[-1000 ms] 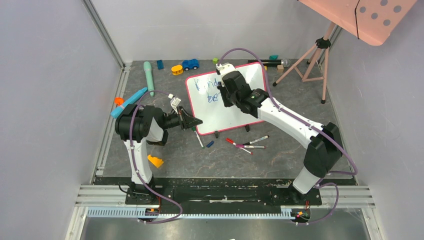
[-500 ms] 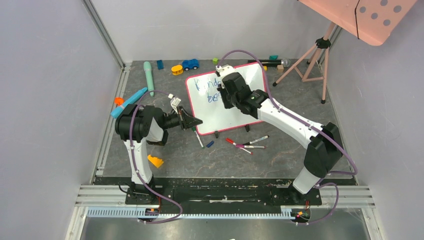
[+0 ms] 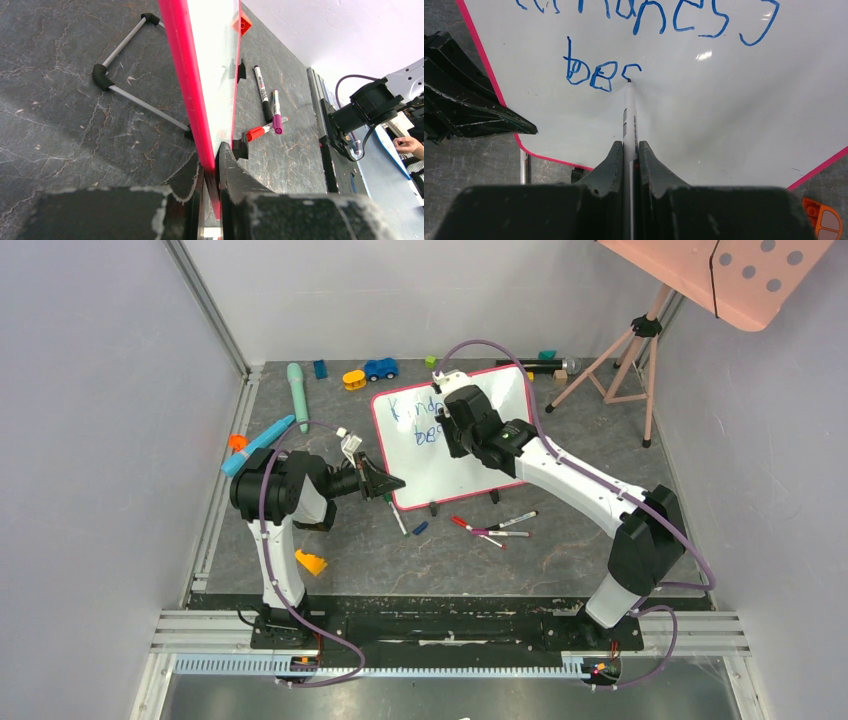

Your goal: Write a sentence on the whiteboard

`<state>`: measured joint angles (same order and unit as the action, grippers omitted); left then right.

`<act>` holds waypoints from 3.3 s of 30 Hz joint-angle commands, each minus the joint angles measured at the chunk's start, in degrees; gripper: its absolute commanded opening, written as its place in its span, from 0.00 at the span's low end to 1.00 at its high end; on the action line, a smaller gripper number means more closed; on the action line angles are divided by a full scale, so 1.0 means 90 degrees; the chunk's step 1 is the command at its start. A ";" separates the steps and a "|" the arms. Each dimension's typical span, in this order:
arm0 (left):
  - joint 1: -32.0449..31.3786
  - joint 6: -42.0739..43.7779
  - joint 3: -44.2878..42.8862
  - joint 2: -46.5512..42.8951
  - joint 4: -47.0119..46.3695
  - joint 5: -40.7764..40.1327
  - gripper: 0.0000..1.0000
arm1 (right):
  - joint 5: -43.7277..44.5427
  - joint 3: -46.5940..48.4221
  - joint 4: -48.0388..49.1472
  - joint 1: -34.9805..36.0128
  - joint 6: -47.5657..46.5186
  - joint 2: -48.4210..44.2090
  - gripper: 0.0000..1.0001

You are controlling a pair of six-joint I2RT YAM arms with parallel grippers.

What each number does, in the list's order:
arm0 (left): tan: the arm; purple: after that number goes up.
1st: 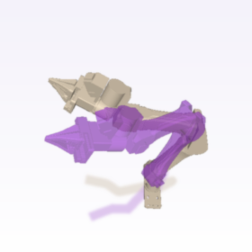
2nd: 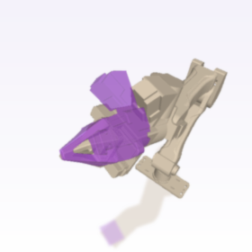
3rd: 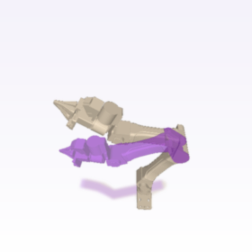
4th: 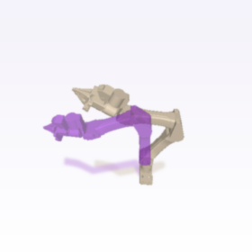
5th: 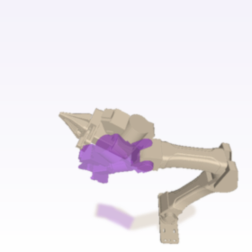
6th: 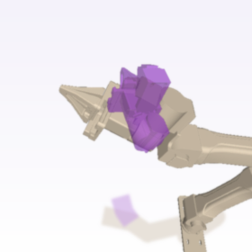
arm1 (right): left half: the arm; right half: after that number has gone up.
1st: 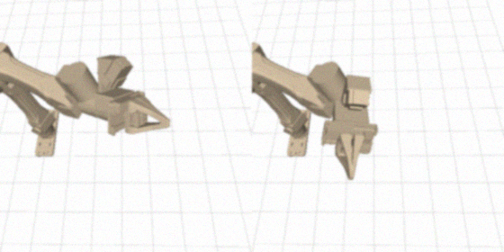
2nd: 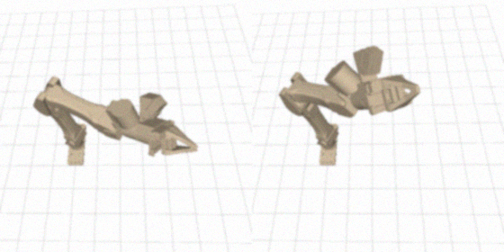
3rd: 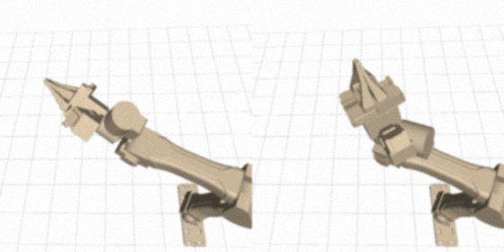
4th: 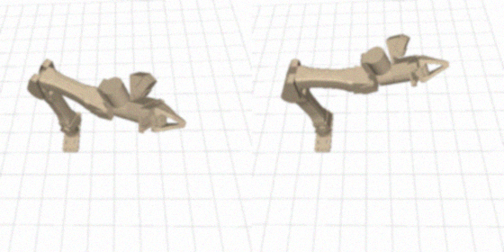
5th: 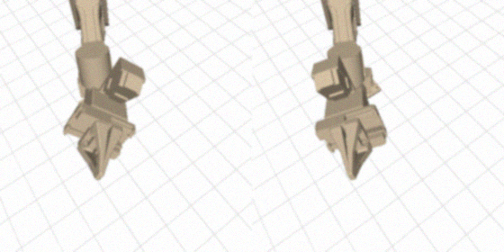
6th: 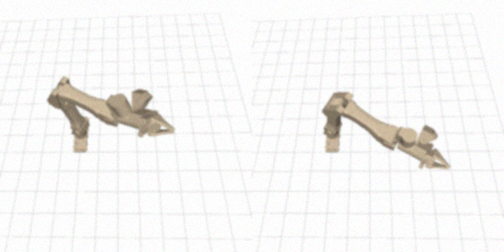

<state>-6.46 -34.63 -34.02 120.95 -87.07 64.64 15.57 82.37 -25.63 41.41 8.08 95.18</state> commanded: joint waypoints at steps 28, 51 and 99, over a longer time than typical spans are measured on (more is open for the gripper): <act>0.0016 0.1371 0.0106 0.0195 -0.0238 -0.0532 0.05 | 0.0190 0.0199 -0.0092 -0.0157 -0.0060 -0.0033 0.00; 0.0021 0.1361 0.0094 0.0199 -0.0238 -0.0518 0.05 | -0.0434 -0.0546 0.0227 -0.0145 0.0060 -0.0302 0.00; 0.0024 0.1328 0.0088 0.0204 -0.0238 -0.0542 0.05 | -0.0903 -0.0207 0.0353 -0.0745 -0.0111 -0.0537 0.00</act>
<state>-6.46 -34.63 -34.02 120.95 -87.11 64.71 6.96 78.28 -22.96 34.44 7.86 89.49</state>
